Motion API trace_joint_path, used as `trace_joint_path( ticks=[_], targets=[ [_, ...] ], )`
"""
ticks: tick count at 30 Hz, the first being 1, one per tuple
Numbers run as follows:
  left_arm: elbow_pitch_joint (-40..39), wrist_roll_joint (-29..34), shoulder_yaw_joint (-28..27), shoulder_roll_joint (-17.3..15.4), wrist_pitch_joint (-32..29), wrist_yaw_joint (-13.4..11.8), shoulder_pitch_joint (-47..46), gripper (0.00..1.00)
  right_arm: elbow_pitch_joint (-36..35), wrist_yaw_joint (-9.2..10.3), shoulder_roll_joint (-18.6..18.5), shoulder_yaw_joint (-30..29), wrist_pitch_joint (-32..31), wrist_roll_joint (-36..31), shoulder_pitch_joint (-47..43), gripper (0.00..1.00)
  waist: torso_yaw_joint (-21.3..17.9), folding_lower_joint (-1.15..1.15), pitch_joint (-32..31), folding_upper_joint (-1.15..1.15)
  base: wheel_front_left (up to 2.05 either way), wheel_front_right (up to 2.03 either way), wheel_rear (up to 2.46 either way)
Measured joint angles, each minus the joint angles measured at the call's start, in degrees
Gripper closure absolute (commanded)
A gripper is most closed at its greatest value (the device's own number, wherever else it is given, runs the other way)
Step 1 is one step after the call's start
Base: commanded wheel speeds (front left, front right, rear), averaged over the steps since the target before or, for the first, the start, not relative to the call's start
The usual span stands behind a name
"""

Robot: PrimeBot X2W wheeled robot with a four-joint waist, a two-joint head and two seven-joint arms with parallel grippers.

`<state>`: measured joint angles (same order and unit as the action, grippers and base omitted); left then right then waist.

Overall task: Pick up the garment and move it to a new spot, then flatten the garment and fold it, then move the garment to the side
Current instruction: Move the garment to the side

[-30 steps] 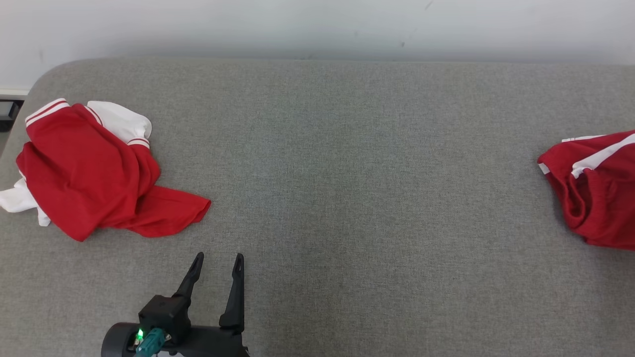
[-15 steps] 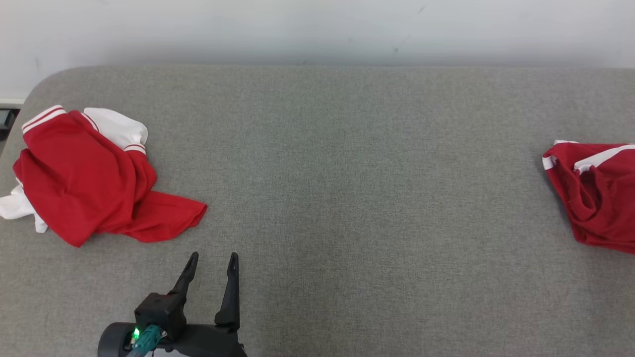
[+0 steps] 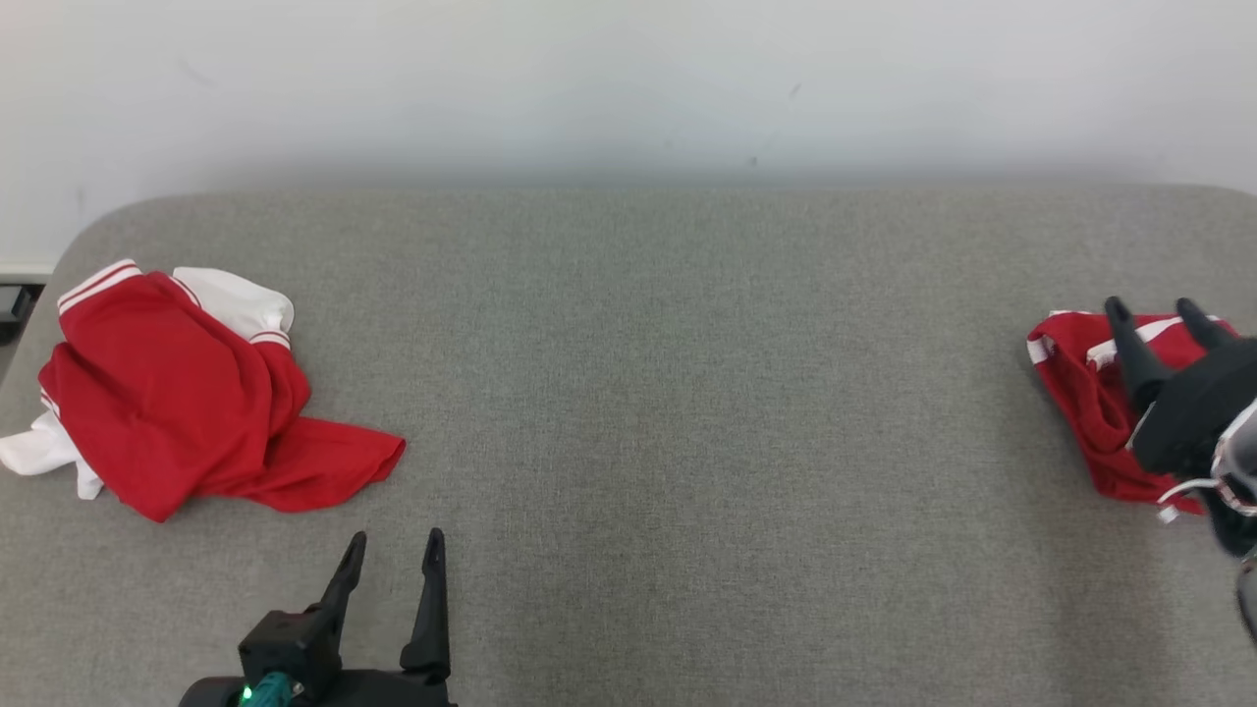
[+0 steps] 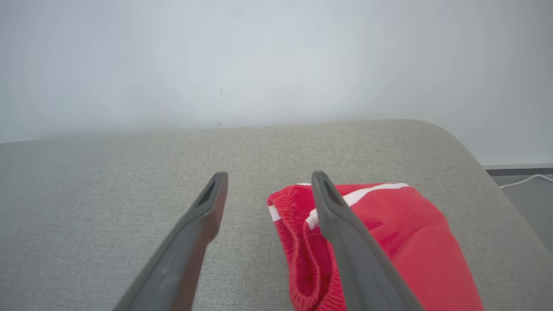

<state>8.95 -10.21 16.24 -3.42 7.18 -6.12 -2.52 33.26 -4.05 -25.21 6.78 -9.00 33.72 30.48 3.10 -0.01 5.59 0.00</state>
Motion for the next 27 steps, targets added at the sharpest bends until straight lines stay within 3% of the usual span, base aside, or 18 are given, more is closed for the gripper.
trace_joint_path(
  ticks=[10, 23, 27],
  targets=[
    [0.0, -0.9, -1.3, 0.0, 0.7, -0.4, 2.7, 0.0, -11.3, 0.88, 4.8, -0.4, 11.1, -0.1, -10.7, 0.0, -0.9, 0.0, -3.7, 0.0, 0.0, 0.0, 0.0],
    [-0.9, -0.8, -4.3, -0.3, 1.5, -0.9, 5.4, 0.0, -22.1, 7.93, 9.1, 0.7, 20.4, -5.8, -23.6, 0.0, -2.0, 0.0, -6.8, -0.01, 0.0, 0.0, 0.0],
    [-1.2, -0.4, -4.9, -0.6, 1.5, -0.9, 6.9, 0.0, -23.7, 9.04, 9.9, 1.0, 20.7, -6.8, -27.0, 0.0, -2.5, 0.0, -7.4, 0.0, 0.0, 0.0, 0.0]
  ],
)
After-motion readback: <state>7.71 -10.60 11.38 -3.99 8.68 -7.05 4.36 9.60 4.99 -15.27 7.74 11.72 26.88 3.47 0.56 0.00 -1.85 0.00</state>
